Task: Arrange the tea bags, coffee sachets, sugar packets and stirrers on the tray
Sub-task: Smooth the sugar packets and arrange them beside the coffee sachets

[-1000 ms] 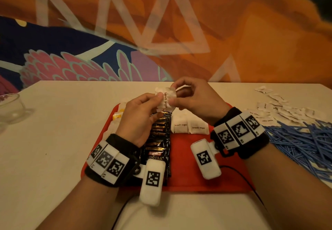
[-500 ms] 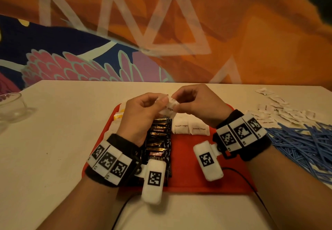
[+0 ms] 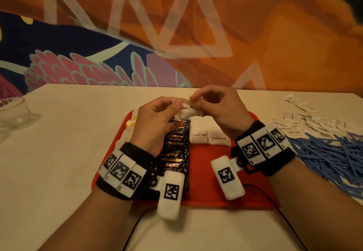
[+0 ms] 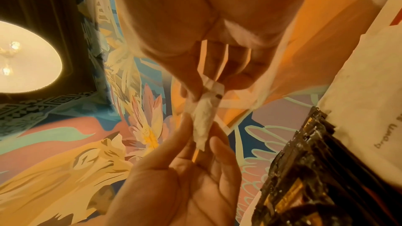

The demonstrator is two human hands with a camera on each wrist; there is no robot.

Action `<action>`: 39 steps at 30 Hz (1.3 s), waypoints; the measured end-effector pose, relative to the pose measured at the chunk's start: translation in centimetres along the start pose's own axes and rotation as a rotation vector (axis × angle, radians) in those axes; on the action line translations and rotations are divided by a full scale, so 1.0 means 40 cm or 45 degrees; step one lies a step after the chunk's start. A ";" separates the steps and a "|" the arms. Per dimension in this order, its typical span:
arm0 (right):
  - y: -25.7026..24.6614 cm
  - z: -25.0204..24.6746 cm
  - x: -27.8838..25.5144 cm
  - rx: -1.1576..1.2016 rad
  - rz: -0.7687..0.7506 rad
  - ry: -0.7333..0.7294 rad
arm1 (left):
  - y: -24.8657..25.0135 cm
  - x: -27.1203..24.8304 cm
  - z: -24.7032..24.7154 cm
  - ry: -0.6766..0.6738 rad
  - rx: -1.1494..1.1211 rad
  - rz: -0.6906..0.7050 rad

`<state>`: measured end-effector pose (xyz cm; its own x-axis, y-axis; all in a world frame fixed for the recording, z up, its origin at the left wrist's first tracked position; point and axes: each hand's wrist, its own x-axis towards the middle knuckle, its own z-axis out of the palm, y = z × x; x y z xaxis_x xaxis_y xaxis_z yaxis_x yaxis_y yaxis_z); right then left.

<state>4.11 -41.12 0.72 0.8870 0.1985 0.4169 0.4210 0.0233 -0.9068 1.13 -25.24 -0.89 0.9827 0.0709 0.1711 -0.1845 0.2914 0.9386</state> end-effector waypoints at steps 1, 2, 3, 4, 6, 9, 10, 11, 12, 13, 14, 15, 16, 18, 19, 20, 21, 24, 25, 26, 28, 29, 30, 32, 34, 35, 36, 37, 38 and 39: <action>0.000 -0.001 0.001 0.033 -0.017 0.025 | 0.000 0.001 0.001 0.013 -0.009 -0.003; 0.000 -0.003 0.003 0.065 -0.012 0.033 | 0.000 0.002 0.001 0.026 -0.012 0.000; 0.000 -0.007 0.004 0.077 0.020 0.020 | 0.000 0.003 0.001 0.034 -0.004 0.009; 0.000 -0.010 0.004 0.055 0.083 -0.009 | -0.002 0.003 0.000 0.035 0.016 0.023; 0.001 -0.015 0.001 -0.044 0.213 -0.082 | -0.004 0.003 -0.001 0.026 0.067 0.057; 0.001 -0.026 0.002 -0.190 0.224 -0.092 | -0.006 0.004 -0.002 0.030 0.126 0.079; -0.001 -0.028 0.003 -0.215 0.213 -0.090 | -0.007 0.005 -0.002 0.041 0.146 0.092; -0.005 -0.030 0.003 -0.228 0.206 -0.097 | -0.009 0.006 -0.003 0.053 0.168 0.111; -0.010 -0.031 0.002 -0.234 0.202 -0.110 | -0.010 0.007 -0.004 0.065 0.191 0.133; -0.014 -0.032 0.000 -0.236 0.207 -0.122 | -0.011 0.008 -0.004 0.079 0.215 0.154; -0.018 -0.033 -0.003 -0.238 0.218 -0.130 | -0.012 0.008 -0.004 0.094 0.234 0.171; -0.022 -0.033 -0.006 -0.243 0.235 -0.132 | -0.012 0.008 -0.005 0.111 0.251 0.185; -0.022 -0.035 -0.008 -0.250 0.259 -0.129 | -0.011 0.008 -0.006 0.126 0.270 0.199; -0.022 -0.039 -0.010 -0.264 0.326 -0.125 | -0.007 0.007 -0.006 0.141 0.325 0.235; -0.024 -0.042 -0.011 -0.265 0.363 -0.132 | -0.006 0.005 -0.005 0.140 0.352 0.251; -0.026 -0.046 -0.011 -0.268 0.398 -0.144 | -0.004 0.004 -0.004 0.136 0.375 0.261; -0.029 -0.052 -0.010 -0.278 0.429 -0.159 | -0.003 0.003 -0.004 0.136 0.391 0.263; -0.031 -0.077 -0.011 -0.330 0.524 -0.184 | 0.003 0.006 -0.010 0.152 0.346 0.221; -0.028 -0.087 -0.013 -0.364 0.567 -0.182 | 0.006 0.008 -0.012 0.159 0.317 0.198; -0.020 -0.097 -0.016 -0.407 0.619 -0.176 | 0.009 0.009 -0.012 0.163 0.291 0.172; 0.002 -0.113 -0.024 -0.500 0.746 -0.181 | 0.013 0.009 -0.013 0.155 0.202 0.100; 0.014 -0.118 -0.028 -0.538 0.811 -0.195 | 0.015 0.007 -0.013 0.135 0.134 0.051; 0.024 -0.121 -0.032 -0.569 0.866 -0.212 | 0.018 0.006 -0.013 0.111 0.061 0.001; 0.040 -0.120 -0.034 -0.609 0.933 -0.230 | 0.024 0.005 -0.016 0.069 -0.049 -0.069; 0.047 -0.115 -0.031 -0.644 0.962 -0.224 | 0.028 0.006 -0.017 0.053 -0.100 -0.105; 0.048 -0.111 -0.028 -0.665 0.972 -0.227 | 0.029 0.006 -0.017 0.051 -0.115 -0.118; 0.050 -0.107 -0.024 -0.686 0.981 -0.234 | 0.030 0.006 -0.017 0.051 -0.125 -0.127; 0.051 -0.102 -0.021 -0.700 0.987 -0.243 | 0.030 0.006 -0.018 0.052 -0.131 -0.133; 0.053 -0.099 -0.018 -0.708 0.994 -0.248 | 0.029 0.006 -0.018 0.054 -0.132 -0.139; 0.055 -0.095 -0.015 -0.708 1.000 -0.249 | 0.029 0.006 -0.018 0.055 -0.133 -0.144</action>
<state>5.24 -44.89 -1.27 0.9270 0.1198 -0.3555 -0.2018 -0.6397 -0.7417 1.15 -24.19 0.03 0.9961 0.0721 0.0513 -0.0758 0.3977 0.9144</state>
